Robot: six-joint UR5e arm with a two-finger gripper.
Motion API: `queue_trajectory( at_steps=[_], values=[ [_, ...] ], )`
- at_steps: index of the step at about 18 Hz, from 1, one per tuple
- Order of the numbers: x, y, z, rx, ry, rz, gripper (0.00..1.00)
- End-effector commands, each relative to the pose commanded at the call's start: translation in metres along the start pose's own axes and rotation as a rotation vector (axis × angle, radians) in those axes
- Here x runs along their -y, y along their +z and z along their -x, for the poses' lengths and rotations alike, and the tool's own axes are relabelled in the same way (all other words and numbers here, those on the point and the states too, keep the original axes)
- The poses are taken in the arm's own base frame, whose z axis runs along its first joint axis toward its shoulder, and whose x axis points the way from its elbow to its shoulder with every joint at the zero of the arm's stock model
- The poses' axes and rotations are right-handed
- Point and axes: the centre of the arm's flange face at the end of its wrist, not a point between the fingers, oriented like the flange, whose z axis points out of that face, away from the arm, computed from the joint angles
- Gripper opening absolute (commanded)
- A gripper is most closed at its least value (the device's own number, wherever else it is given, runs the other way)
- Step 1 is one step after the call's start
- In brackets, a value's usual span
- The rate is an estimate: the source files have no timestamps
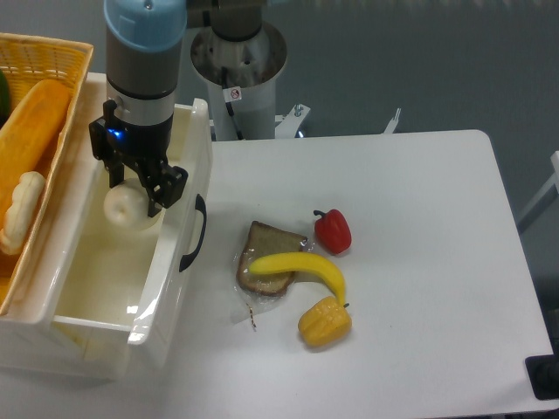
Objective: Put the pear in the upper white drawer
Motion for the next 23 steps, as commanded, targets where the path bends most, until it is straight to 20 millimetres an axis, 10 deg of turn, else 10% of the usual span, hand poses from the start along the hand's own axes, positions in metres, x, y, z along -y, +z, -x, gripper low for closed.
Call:
queue_trajectory(
  at_steps=[6,14,18,23],
  values=[
    [0.001,-0.001,-0.003,0.014,0.007,0.01,0.99],
    [-0.007,-0.024,-0.001,0.046,-0.008,-0.014,1.0],
    [-0.036,-0.062,0.023,0.107,-0.076,-0.051,1.0],
    [-0.083,-0.056,0.061,0.159,-0.173,0.007,1.0]
  ],
)
